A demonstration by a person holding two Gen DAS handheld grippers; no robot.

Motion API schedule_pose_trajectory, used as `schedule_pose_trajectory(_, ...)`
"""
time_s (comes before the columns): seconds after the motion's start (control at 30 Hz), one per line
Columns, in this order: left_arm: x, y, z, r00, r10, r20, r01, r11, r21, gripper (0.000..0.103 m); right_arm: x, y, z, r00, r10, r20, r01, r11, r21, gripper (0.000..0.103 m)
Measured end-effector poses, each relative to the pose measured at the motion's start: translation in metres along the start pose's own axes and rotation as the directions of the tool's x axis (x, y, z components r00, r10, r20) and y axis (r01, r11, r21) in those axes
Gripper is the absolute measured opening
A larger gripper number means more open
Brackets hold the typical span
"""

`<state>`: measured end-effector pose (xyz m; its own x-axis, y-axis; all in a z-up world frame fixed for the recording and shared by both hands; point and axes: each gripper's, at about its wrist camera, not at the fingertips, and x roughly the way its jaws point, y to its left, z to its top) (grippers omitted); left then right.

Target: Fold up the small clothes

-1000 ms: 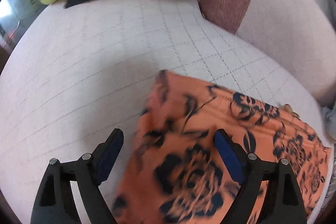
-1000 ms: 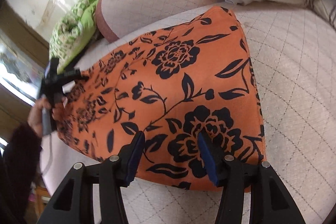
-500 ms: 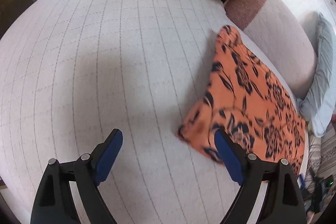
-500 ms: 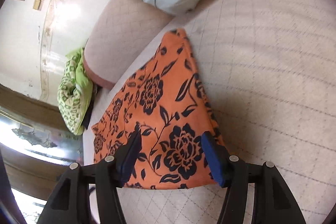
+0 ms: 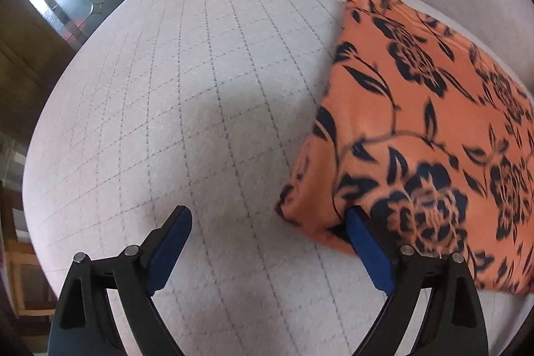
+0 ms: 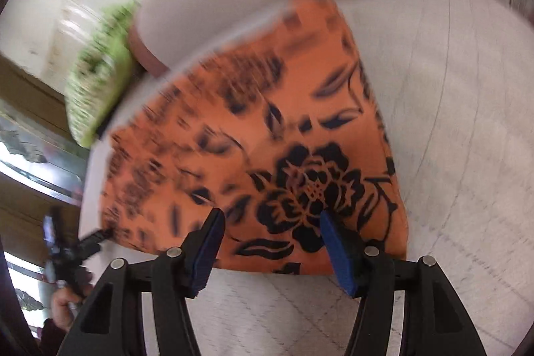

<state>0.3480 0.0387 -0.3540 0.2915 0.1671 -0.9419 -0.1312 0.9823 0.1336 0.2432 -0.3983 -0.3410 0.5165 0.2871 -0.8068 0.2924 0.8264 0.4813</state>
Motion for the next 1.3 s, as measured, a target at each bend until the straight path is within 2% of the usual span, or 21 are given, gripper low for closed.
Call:
schedule_pose_trajectory(0.13, -0.020, -0.007, -0.024, 0.999, -0.054, 0.008, 0.054, 0.998, 0.039, 0.094, 0.000, 0.005, -0.002, 1.000, -0.014, 0.021, 0.015, 1.000, -0.028, 0.065)
schedule_pose_trajectory(0.3, -0.040, -0.010, -0.082, 0.996, -0.089, 0.011, 0.087, 0.989, 0.123, 0.094, 0.000, 0.007, -0.011, 0.997, -0.024, 0.077, 0.030, 0.997, -0.074, 0.067)
schedule_pose_trajectory(0.43, -0.051, -0.003, -0.119, 0.992, -0.123, 0.007, 0.121, 0.981, 0.151, 0.094, -0.001, 0.012, -0.024, 0.989, -0.030, 0.143, 0.048, 0.991, -0.123, 0.070)
schedule_pose_trajectory(0.53, -0.063, 0.009, -0.143, 0.991, -0.132, 0.018, 0.127, 0.976, 0.175, 0.094, -0.008, 0.013, -0.030, 0.989, -0.029, 0.145, 0.040, 0.997, -0.073, 0.069)
schedule_pose_trajectory(0.6, -0.070, 0.017, -0.154, 0.991, -0.133, 0.024, 0.126, 0.975, 0.181, 0.094, -0.018, 0.008, -0.036, 0.987, 0.024, 0.161, -0.024, 1.000, -0.001, 0.069)
schedule_pose_trajectory(0.67, -0.079, 0.027, -0.162, 0.990, -0.135, 0.038, 0.125, 0.975, 0.182, 0.094, -0.031, 0.006, -0.045, 0.978, 0.043, 0.205, -0.051, 0.998, 0.033, 0.069)
schedule_pose_trajectory(0.77, -0.089, 0.041, -0.161, 0.988, -0.140, 0.058, 0.129, 0.977, 0.168, 0.094, -0.051, 0.004, -0.057, 0.966, 0.042, 0.254, -0.055, 0.998, 0.044, 0.069)
schedule_pose_trajectory(0.87, -0.102, 0.045, -0.154, 0.984, -0.165, 0.072, 0.153, 0.978, 0.141, 0.094, -0.075, -0.004, -0.074, 0.954, 0.116, 0.276, -0.151, 0.983, 0.107, 0.069)
schedule_pose_trajectory(0.97, -0.111, 0.045, -0.141, 0.971, -0.217, 0.102, 0.204, 0.971, 0.129, 0.094, -0.084, -0.010, -0.083, 0.948, 0.160, 0.275, -0.202, 0.970, 0.132, 0.069)
schedule_pose_trajectory(1.07, -0.115, 0.046, -0.128, 0.956, -0.256, 0.142, 0.243, 0.964, 0.104, 0.094, -0.076, -0.018, -0.083, 0.949, 0.189, 0.251, -0.237, 0.955, 0.177, 0.069)
schedule_pose_trajectory(1.17, -0.098, 0.048, -0.113, 0.939, -0.295, 0.179, 0.287, 0.955, 0.069, 0.094, -0.059, -0.027, -0.082, 0.949, 0.225, 0.221, -0.279, 0.924, 0.261, 0.070)
schedule_pose_trajectory(1.2, -0.093, 0.051, -0.110, 0.932, -0.310, 0.188, 0.306, 0.951, 0.053, 0.094, -0.050, -0.031, -0.082, 0.940, 0.265, 0.214, -0.322, 0.896, 0.305, 0.069)
schedule_pose_trajectory(1.3, -0.066, 0.061, -0.097, 0.910, -0.365, 0.199, 0.379, 0.925, -0.035, 0.094, -0.032, -0.031, -0.081, 0.927, 0.314, 0.207, -0.370, 0.860, 0.352, 0.069)
